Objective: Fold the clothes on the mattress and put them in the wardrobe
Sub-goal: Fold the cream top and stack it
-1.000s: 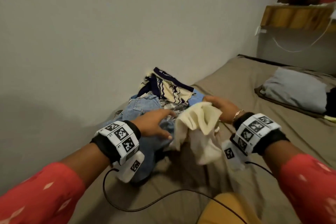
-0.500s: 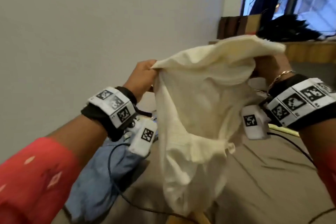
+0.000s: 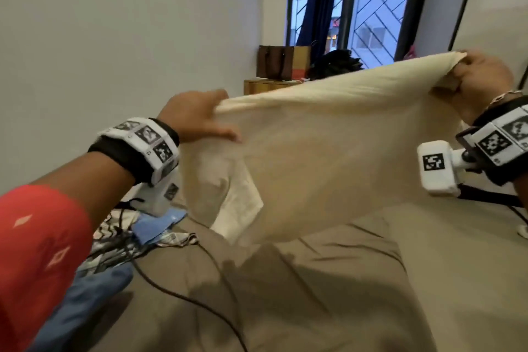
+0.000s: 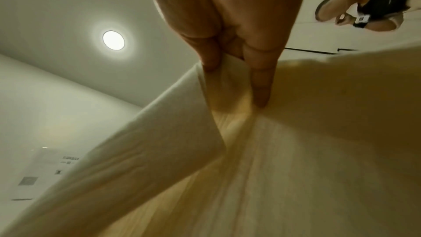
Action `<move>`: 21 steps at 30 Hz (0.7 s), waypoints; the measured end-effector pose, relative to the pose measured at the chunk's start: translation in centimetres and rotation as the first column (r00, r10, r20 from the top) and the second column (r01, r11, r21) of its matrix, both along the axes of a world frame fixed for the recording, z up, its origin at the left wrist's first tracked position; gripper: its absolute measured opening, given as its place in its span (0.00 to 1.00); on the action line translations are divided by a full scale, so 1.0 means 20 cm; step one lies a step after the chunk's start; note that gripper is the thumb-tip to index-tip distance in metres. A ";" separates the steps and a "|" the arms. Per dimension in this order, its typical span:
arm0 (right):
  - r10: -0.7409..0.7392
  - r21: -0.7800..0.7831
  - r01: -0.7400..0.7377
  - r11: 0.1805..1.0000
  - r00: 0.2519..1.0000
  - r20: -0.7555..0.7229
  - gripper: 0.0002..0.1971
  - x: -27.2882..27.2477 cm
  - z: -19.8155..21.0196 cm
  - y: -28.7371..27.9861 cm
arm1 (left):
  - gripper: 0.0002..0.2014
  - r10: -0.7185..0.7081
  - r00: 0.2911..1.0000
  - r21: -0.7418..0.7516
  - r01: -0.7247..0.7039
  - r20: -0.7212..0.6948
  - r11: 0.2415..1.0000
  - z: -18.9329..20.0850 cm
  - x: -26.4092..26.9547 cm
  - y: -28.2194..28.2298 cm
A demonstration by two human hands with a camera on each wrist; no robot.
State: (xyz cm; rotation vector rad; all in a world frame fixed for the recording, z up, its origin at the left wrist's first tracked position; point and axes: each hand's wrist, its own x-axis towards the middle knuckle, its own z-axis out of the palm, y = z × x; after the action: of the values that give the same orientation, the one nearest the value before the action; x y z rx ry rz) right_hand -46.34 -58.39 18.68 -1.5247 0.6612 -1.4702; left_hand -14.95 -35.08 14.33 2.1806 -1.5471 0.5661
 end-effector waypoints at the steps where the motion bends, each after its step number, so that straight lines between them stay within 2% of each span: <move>1: -0.019 -0.018 0.019 1.000 1.000 -0.015 0.11 -0.04 0.00 0.00 | 0.29 0.078 0.973 0.119 -0.106 0.215 0.987 -0.02 0.00 -0.02; 2: -0.059 -0.040 0.057 0.998 0.997 -0.049 0.08 -0.08 -0.02 -0.01 | 0.22 0.108 0.938 0.148 -0.164 0.329 0.975 -0.05 0.01 -0.03; 3: -0.101 -0.074 0.094 0.993 0.990 -0.096 0.05 -0.11 -0.05 -0.01 | 0.15 0.130 0.927 0.129 -0.185 0.351 0.974 -0.09 0.01 -0.03; 5: -0.185 -0.056 0.179 0.982 0.971 -0.149 0.08 -0.16 -0.16 -0.05 | 0.10 0.198 0.944 0.053 -0.219 0.264 0.974 -0.18 0.04 -0.01; 7: -0.145 0.078 0.164 0.983 0.968 -0.206 0.10 -0.17 -0.35 -0.10 | 0.10 0.203 0.966 0.059 -0.214 0.158 0.975 -0.31 0.06 -0.01; 8: -0.107 0.136 0.152 0.979 0.950 -0.294 0.08 -0.16 -0.48 -0.10 | 0.09 0.186 0.978 0.100 -0.195 0.097 0.976 -0.40 0.05 -0.01; 9: -0.044 0.206 0.128 0.970 0.928 -0.370 0.08 -0.15 -0.63 -0.11 | 0.09 0.160 0.987 0.151 -0.159 0.008 0.976 -0.49 0.04 -0.01; 10: -0.012 0.244 0.154 0.958 0.867 -0.499 0.11 -0.15 -0.78 -0.15 | 0.08 0.137 0.982 0.203 -0.109 -0.127 0.973 -0.59 0.03 -0.02; 11: 0.049 0.327 0.183 0.927 0.806 -0.590 0.14 -0.13 -0.91 -0.14 | 0.07 0.125 0.944 0.229 -0.055 -0.304 0.972 -0.69 0.02 -0.04; 12: 0.071 0.308 0.227 0.924 0.690 -0.721 0.18 -0.13 -1.00 -0.15 | 0.04 0.121 0.871 0.243 -0.003 -0.475 0.970 -0.77 0.02 -0.05; 13: 0.012 0.245 0.284 0.927 0.630 -0.777 0.21 -0.13 -1.08 -0.14 | 0.04 0.122 0.790 0.242 0.033 -0.600 0.970 -0.83 0.03 -0.08; 14: 0.053 0.311 0.278 0.909 0.662 -0.747 0.22 -0.13 -1.12 -0.13 | 0.05 0.122 0.728 0.229 0.050 -0.675 0.972 -0.85 0.05 -0.10; 15: 0.083 0.417 0.248 0.875 0.770 -0.633 0.19 -0.13 -1.13 -0.15 | 0.06 0.115 0.683 0.206 0.053 -0.722 0.977 -0.85 0.07 -0.12; 16: 0.073 0.435 0.210 0.876 0.833 -0.549 0.15 -0.13 -1.10 -0.15 | 0.07 0.087 0.657 0.158 0.048 -0.748 0.986 -0.82 0.09 -0.14; 17: -0.021 0.404 0.252 0.880 0.868 -0.497 0.10 -0.13 -1.05 -0.15 | 0.09 0.043 0.658 0.093 0.041 -0.752 0.995 -0.76 0.12 -0.16; 18: -0.088 0.370 0.292 0.882 0.873 -0.480 0.09 -0.13 -0.99 -0.18 | 0.10 -0.011 0.664 0.019 0.039 -0.748 0.999 -0.68 0.15 -0.18; 20: -0.105 0.305 0.267 0.914 0.883 -0.458 0.12 -0.12 -0.89 -0.25 | 0.11 -0.098 0.633 -0.103 0.029 -0.768 0.994 -0.55 0.21 -0.24; 21: -0.146 0.160 0.302 0.940 0.778 -0.611 0.09 -0.11 -0.88 -0.29 | 0.10 -0.122 0.604 -0.139 0.018 -0.788 0.990 -0.51 0.23 -0.28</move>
State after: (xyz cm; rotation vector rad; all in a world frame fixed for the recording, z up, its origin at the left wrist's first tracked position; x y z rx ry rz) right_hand -48.58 -64.27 1.04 -1.7488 1.3951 -0.9981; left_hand -10.30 -40.59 4.06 1.8405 -1.0342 -0.3431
